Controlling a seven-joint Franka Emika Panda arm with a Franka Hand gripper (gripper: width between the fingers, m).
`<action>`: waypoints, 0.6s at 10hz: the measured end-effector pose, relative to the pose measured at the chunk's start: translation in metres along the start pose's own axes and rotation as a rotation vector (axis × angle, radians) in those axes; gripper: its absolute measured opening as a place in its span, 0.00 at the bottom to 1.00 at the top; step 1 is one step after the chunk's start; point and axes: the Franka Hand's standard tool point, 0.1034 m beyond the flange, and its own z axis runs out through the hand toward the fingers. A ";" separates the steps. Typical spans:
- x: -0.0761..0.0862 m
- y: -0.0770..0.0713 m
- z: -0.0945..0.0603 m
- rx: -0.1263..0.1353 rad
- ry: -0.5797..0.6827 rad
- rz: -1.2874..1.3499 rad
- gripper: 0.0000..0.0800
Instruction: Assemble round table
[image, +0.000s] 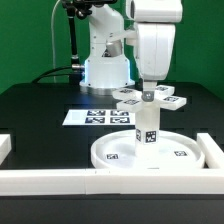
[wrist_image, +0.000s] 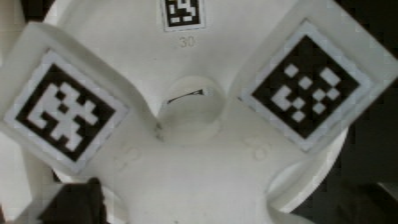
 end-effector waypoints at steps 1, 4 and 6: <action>0.001 0.001 0.000 -0.001 -0.002 0.007 0.81; 0.004 0.002 0.001 -0.001 -0.004 0.017 0.81; 0.003 0.002 0.002 -0.001 -0.010 0.015 0.81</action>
Offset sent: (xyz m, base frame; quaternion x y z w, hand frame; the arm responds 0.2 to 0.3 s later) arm 0.0068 0.0050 0.0021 0.0021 -0.0232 -0.0115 0.9997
